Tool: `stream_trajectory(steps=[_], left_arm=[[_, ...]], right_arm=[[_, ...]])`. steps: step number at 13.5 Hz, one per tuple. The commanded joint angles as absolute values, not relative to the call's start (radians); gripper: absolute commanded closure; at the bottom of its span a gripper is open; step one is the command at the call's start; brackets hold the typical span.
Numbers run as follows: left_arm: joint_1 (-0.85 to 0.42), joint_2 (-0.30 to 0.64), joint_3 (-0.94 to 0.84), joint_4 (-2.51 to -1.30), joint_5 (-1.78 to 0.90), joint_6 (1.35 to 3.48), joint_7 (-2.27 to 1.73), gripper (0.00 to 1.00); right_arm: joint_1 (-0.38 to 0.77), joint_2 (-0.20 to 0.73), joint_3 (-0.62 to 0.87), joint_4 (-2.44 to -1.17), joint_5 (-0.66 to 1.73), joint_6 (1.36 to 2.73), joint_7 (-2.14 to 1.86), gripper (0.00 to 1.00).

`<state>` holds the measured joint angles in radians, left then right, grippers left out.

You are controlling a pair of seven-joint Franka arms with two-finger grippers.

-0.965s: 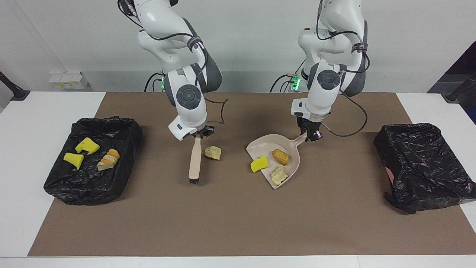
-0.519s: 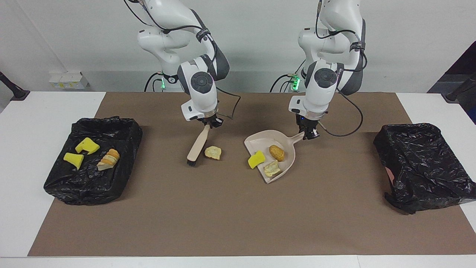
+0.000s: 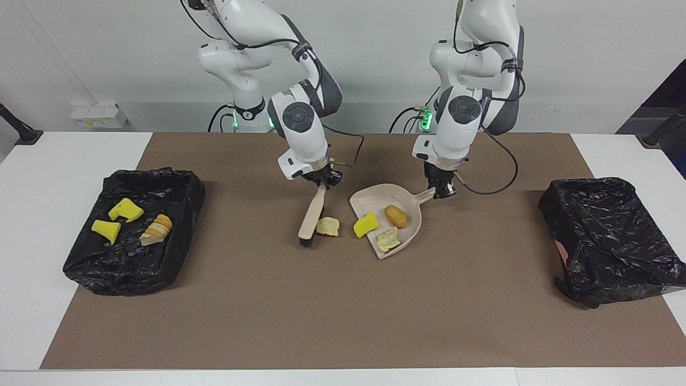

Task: Sweep and dump trash in bin
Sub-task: 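Sweep the crumpled piece into the dustpan with the right gripper's brush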

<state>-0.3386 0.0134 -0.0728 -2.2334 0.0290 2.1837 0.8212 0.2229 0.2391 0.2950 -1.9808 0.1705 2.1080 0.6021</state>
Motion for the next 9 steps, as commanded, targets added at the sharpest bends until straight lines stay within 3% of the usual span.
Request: stream_trajectory(steps=[1,5,9], left_arm=[[-0.348,-0.015,-0.060,-2.279,0.020,2.204,0.811,1.00],[-0.347,-0.015,-0.060,-2.279,0.020,2.203,0.811,1.00],[-0.344,-0.015,-0.058,-2.278,0.020,2.200,0.798,1.00]], right_arm=[[0.215,0.301,0.327,-1.901,0.224,2.115,0.433,1.00],[0.310,0.331,0.342,-1.881,0.365,2.261,0.362,1.00],[0.334,0.348,0.347,-1.798,0.396,2.240,0.368,1.00]])
